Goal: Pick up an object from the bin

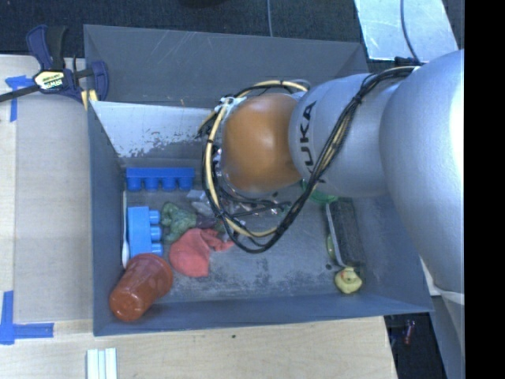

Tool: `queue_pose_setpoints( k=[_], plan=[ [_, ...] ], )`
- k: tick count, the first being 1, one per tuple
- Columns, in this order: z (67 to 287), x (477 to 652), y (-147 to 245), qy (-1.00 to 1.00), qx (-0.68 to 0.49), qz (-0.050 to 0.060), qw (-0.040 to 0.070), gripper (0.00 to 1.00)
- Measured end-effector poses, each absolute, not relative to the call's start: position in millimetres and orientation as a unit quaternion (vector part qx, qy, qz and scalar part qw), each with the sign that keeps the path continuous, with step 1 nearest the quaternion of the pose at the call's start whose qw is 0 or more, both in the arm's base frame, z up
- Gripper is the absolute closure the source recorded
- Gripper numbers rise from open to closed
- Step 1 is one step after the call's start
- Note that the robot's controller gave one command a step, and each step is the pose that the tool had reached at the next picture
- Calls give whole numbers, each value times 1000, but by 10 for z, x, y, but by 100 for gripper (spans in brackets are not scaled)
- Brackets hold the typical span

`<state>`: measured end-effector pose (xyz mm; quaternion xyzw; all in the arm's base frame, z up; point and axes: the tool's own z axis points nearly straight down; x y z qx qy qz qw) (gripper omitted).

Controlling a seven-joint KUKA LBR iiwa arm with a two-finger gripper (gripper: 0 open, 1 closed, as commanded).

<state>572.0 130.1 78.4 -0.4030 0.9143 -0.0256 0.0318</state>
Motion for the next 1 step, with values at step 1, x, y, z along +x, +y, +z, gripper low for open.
queue_pose_setpoints(
  k=[1],
  plan=[
    [784,5719,1302,914,-403,-26,32,100]
  ],
)
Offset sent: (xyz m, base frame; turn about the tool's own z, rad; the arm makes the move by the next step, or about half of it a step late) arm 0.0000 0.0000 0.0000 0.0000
